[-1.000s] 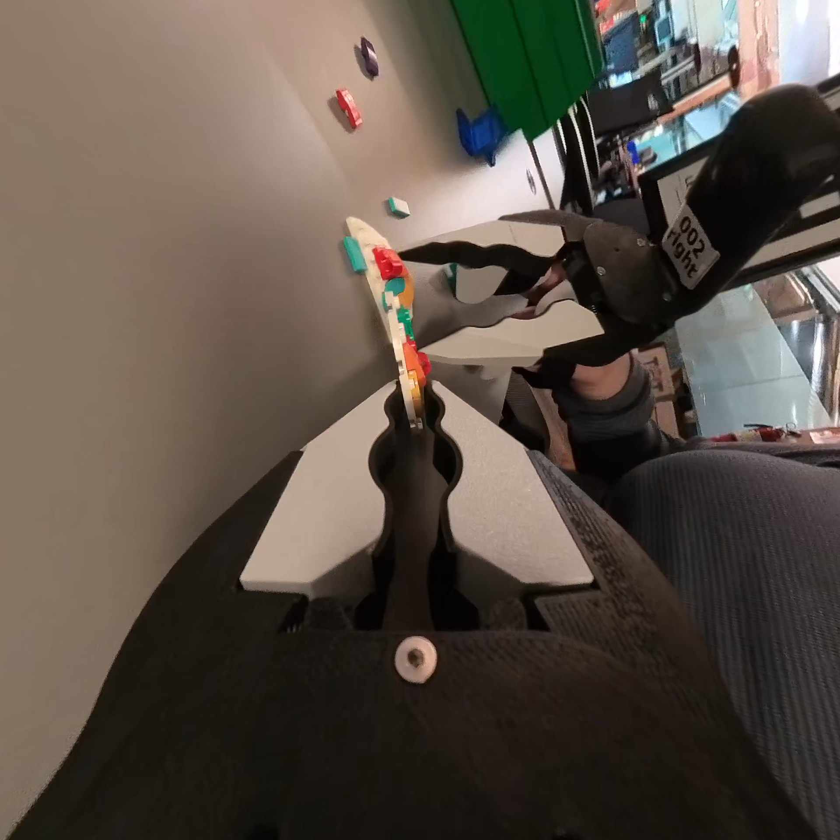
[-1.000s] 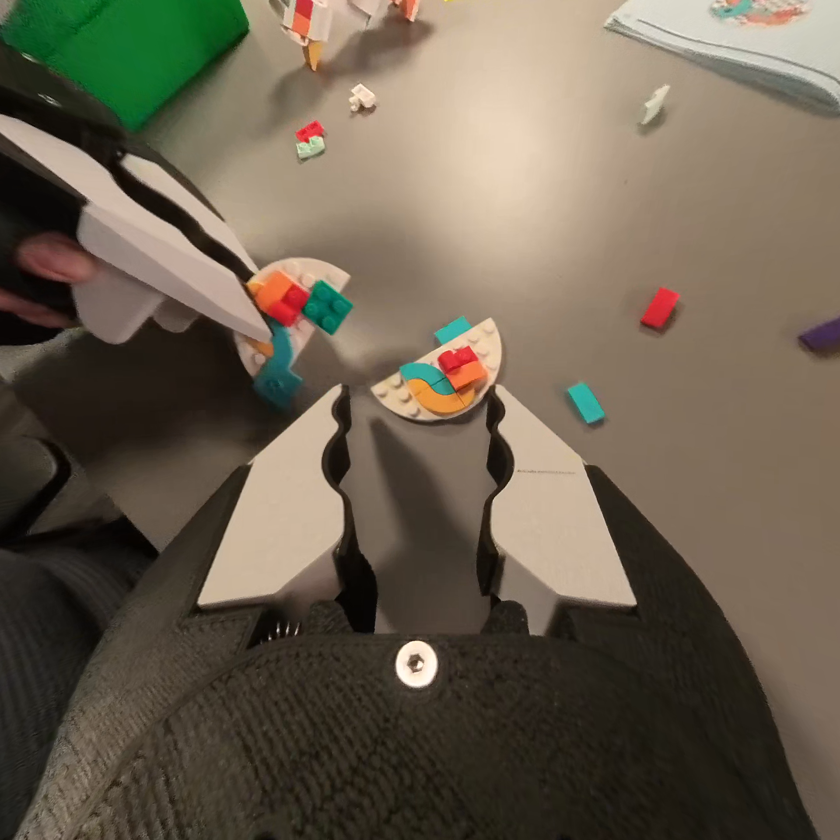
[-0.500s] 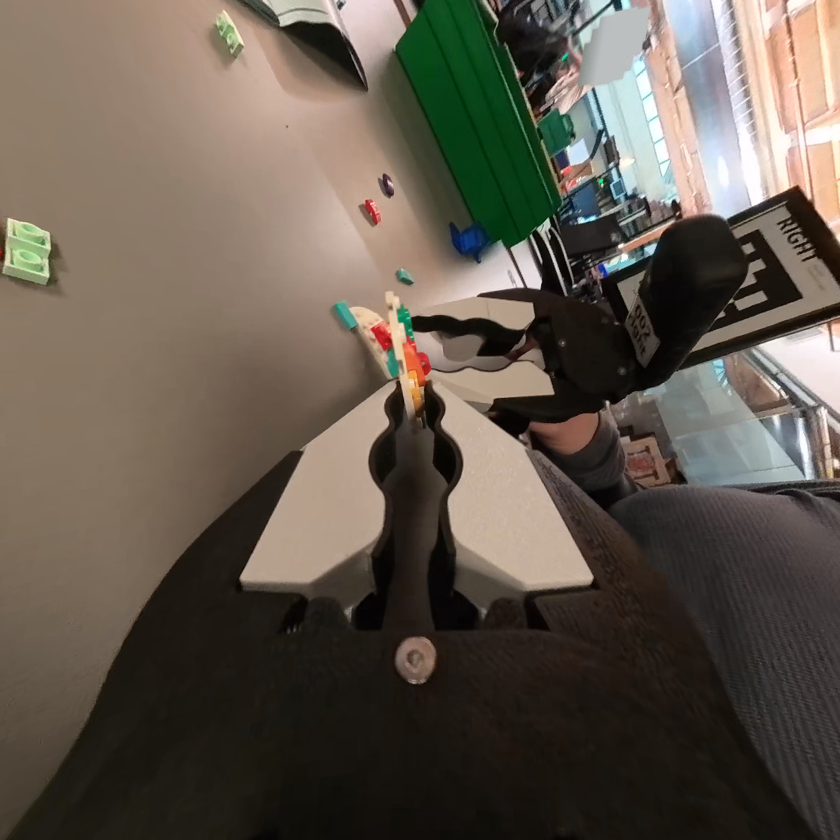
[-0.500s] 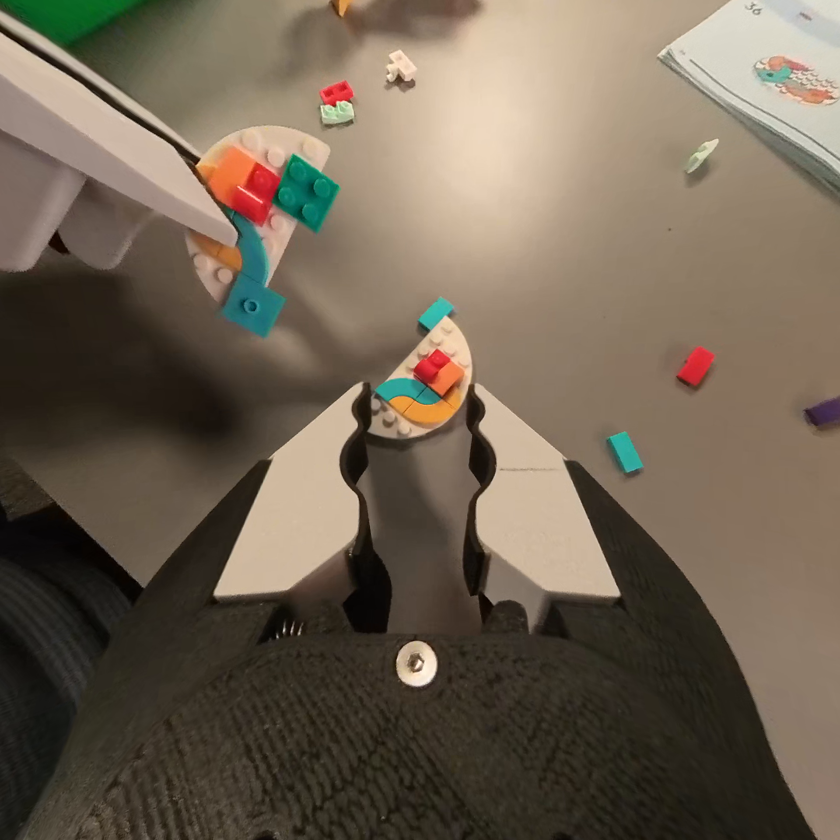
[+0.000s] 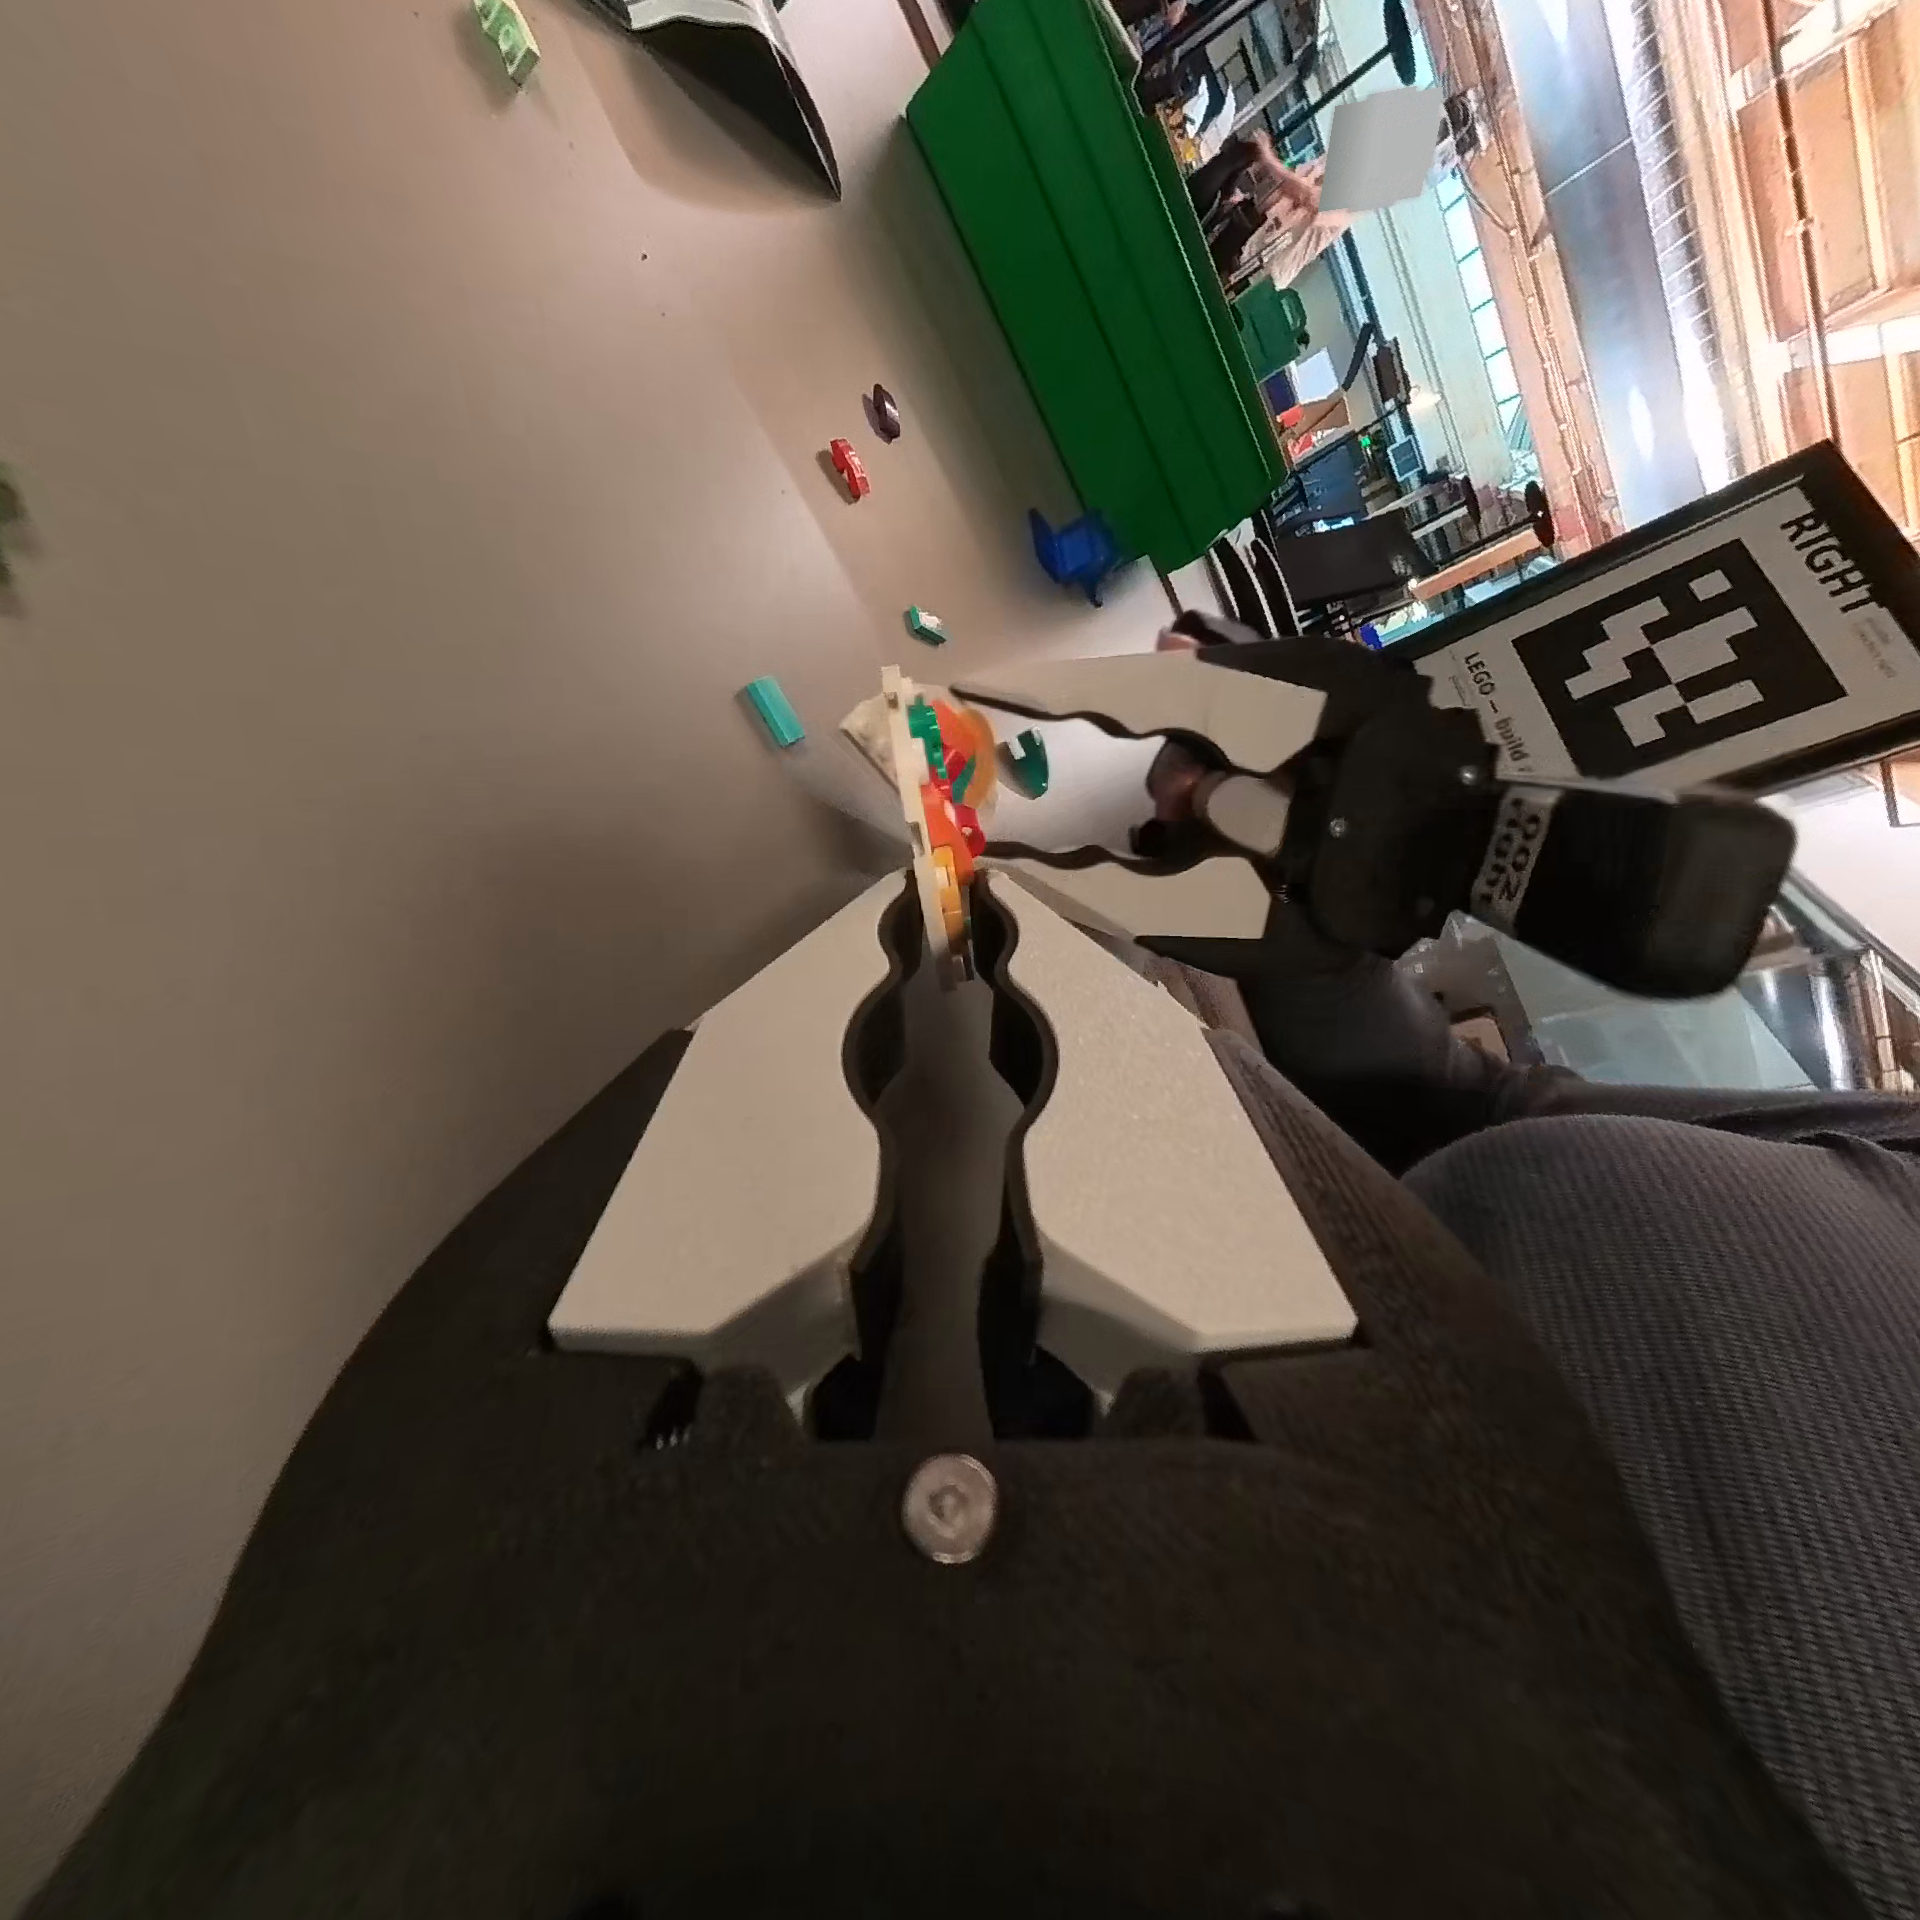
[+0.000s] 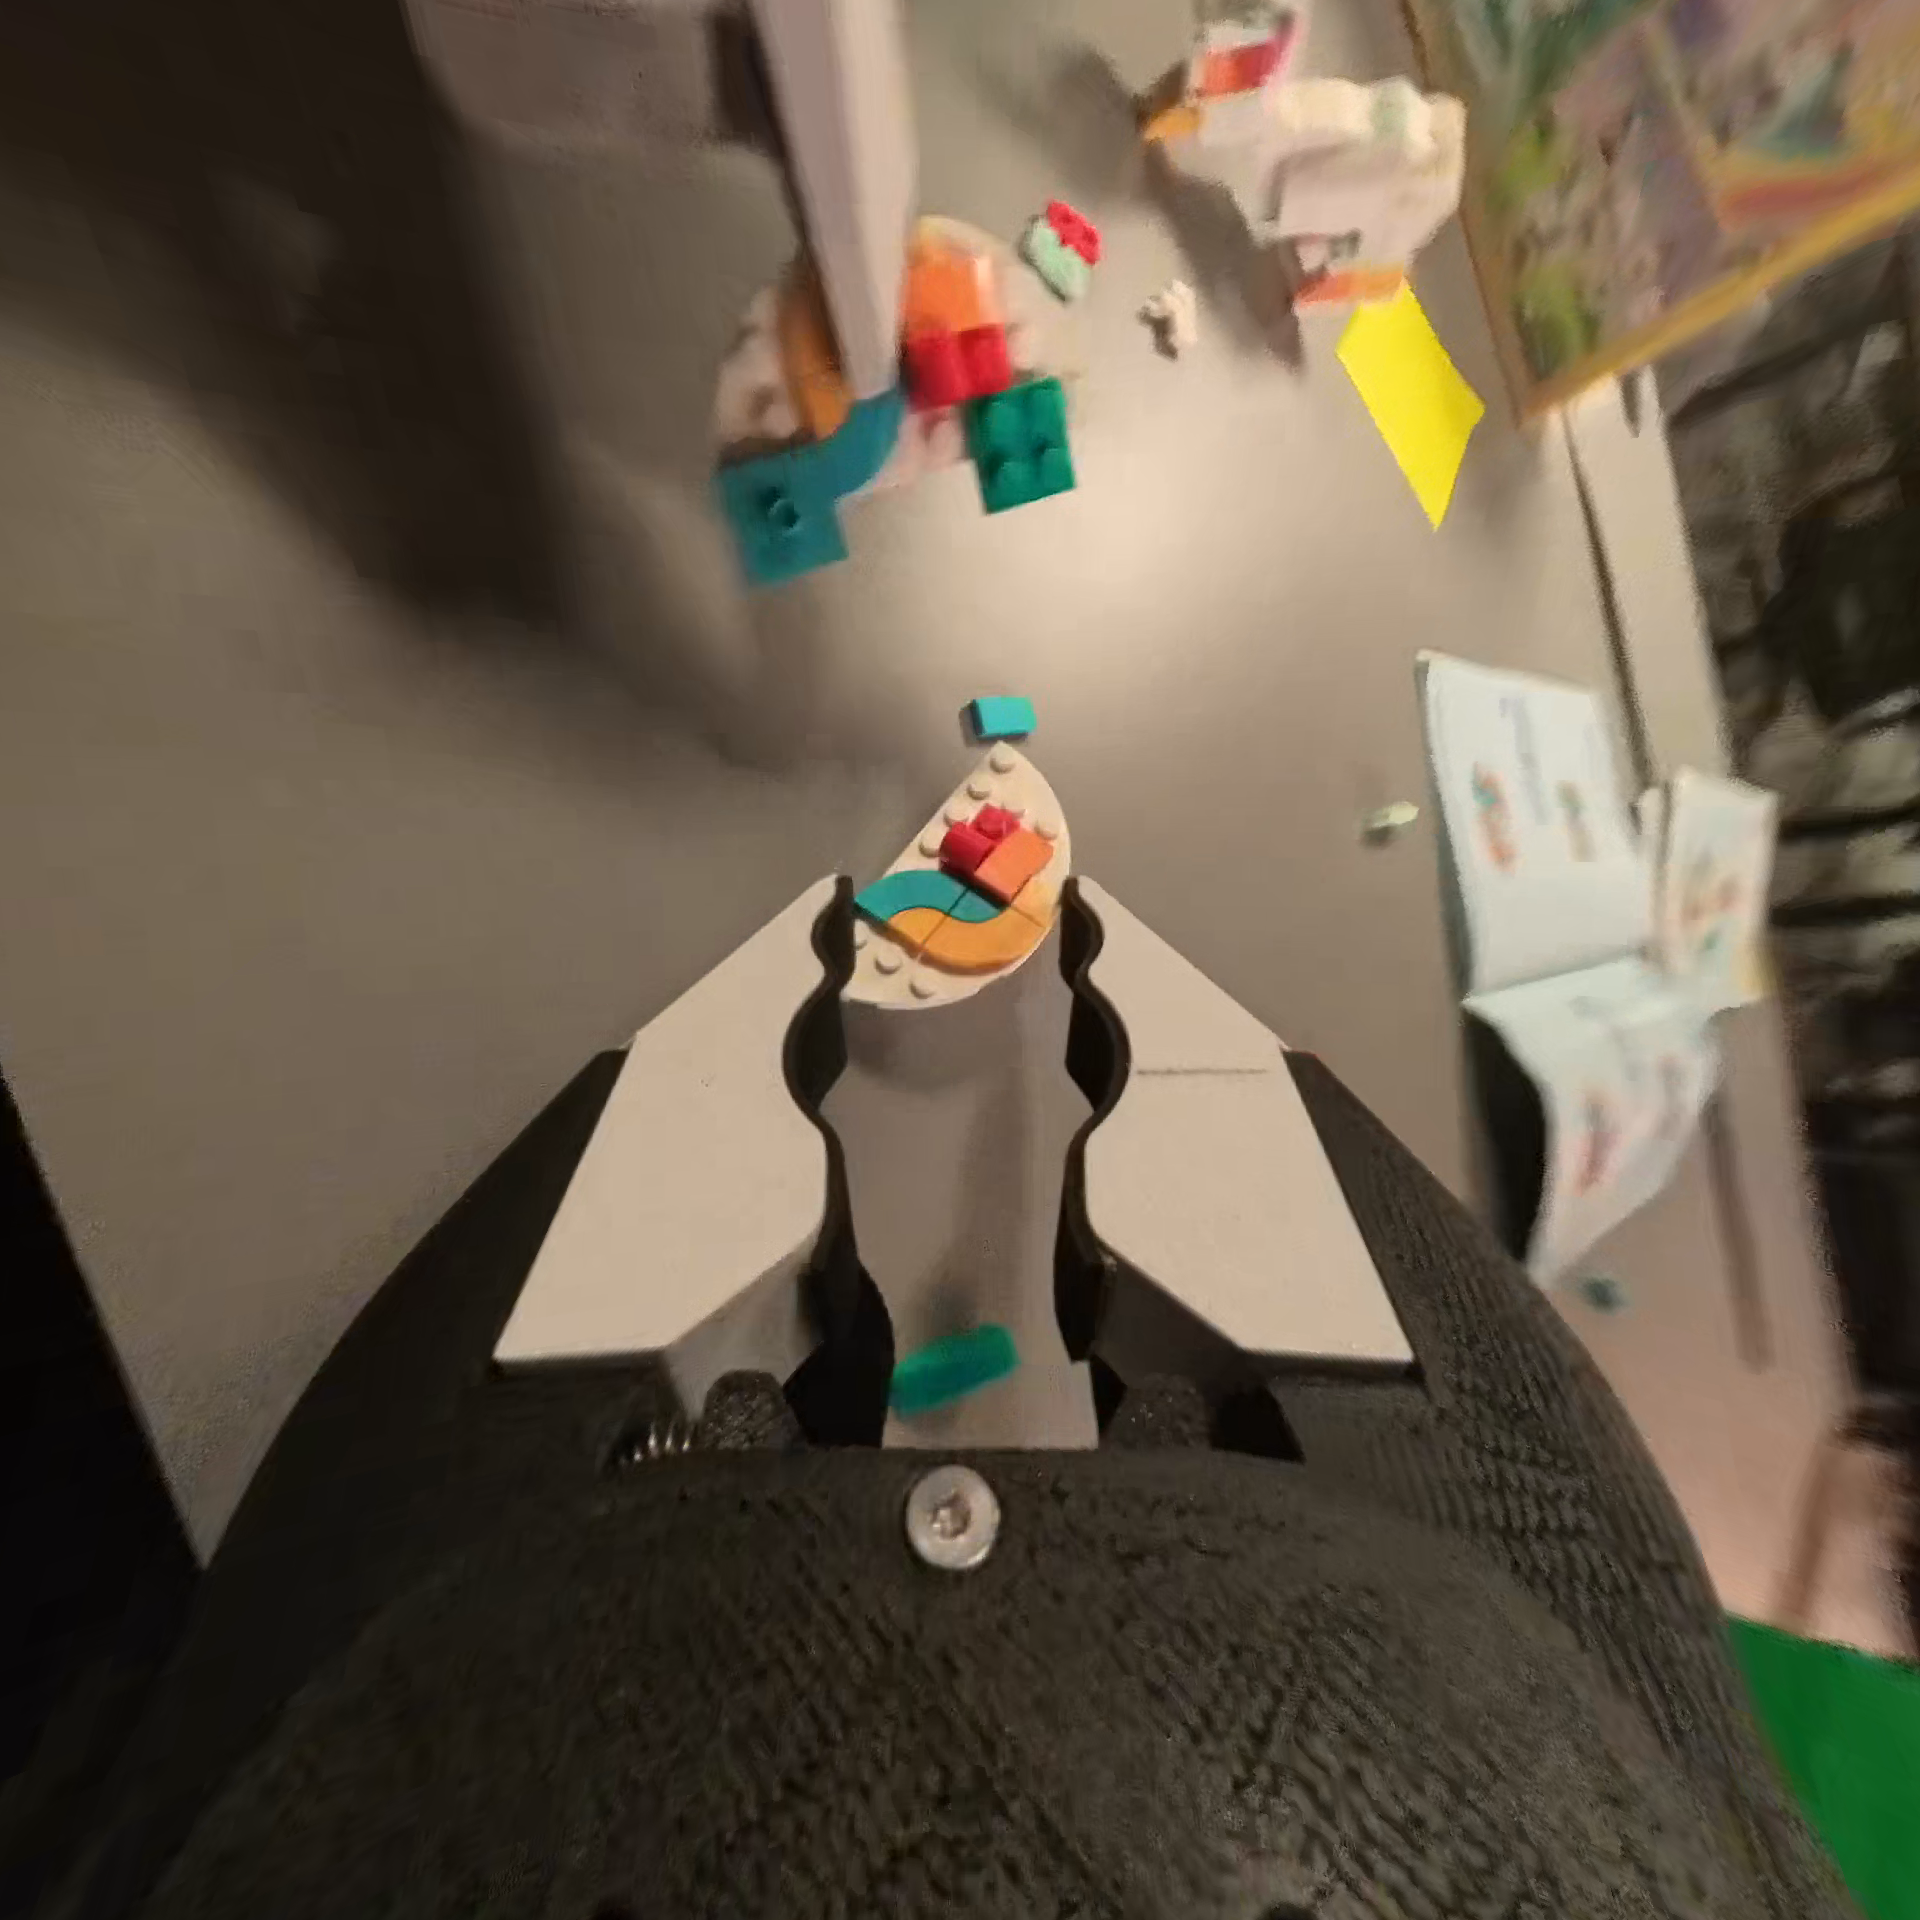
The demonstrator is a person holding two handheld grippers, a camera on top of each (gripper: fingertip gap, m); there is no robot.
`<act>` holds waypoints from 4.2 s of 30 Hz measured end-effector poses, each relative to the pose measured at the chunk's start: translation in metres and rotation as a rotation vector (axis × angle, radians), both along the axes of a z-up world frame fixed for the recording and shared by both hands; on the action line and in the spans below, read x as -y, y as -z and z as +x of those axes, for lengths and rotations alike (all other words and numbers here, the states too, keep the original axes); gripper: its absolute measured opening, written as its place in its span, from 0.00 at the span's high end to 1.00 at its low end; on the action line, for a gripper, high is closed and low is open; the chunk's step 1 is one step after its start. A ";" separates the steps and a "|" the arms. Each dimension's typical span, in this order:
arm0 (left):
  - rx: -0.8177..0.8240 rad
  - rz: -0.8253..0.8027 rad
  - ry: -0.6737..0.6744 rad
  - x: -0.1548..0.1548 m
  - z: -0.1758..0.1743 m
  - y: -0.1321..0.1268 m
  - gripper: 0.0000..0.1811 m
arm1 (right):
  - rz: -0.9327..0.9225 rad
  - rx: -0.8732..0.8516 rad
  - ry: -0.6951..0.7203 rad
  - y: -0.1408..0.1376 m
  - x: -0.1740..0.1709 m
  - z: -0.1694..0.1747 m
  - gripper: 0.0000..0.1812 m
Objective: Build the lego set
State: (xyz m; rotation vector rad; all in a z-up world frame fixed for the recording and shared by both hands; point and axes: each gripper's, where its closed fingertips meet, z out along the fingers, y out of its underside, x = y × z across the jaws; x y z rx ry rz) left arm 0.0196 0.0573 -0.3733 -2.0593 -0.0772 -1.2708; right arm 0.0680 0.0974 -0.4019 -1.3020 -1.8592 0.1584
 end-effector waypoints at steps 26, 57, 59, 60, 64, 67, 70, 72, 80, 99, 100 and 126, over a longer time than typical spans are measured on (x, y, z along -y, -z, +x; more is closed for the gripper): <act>-0.171 0.035 -0.004 -0.038 0.019 0.015 0.96 | 0.963 0.422 -0.765 -0.002 0.016 -0.006 0.78; -0.309 0.119 0.114 -0.011 0.038 0.014 0.96 | 0.235 0.067 -0.401 -0.003 0.038 0.002 0.79; -0.305 0.110 0.110 -0.012 0.037 0.014 0.96 | 0.285 0.075 -0.413 -0.001 0.036 0.002 0.83; -0.302 0.107 0.113 -0.011 0.037 0.014 0.96 | 0.296 0.087 -0.419 0.001 0.035 0.003 0.85; -0.272 0.123 0.101 -0.012 0.032 0.010 0.96 | 0.328 0.104 -0.463 0.001 0.037 0.008 0.98; -0.198 0.178 0.052 -0.016 0.020 -0.005 0.96 | 0.233 0.021 -0.391 -0.013 0.028 0.008 0.98; -0.060 0.292 0.067 -0.016 0.015 -0.030 0.96 | -0.157 -0.163 -0.242 -0.031 0.021 0.005 0.97; 0.041 0.390 0.090 -0.016 0.011 -0.049 0.96 | -0.473 -0.307 -0.167 -0.046 0.018 0.001 0.96; 0.095 0.442 0.145 -0.037 0.005 -0.055 0.96 | -1.287 -0.654 0.005 -0.072 -0.030 0.007 0.98; 0.085 0.454 0.252 -0.083 0.029 -0.050 0.96 | -1.570 -0.613 -0.242 -0.081 -0.059 -0.011 0.98; 0.090 0.457 0.252 -0.083 0.030 -0.051 0.96 | -1.569 -0.618 -0.249 -0.082 -0.059 -0.010 0.98; 0.083 0.525 0.240 -0.080 0.029 -0.055 0.96 | -1.551 -0.613 -0.292 -0.090 -0.046 -0.015 0.90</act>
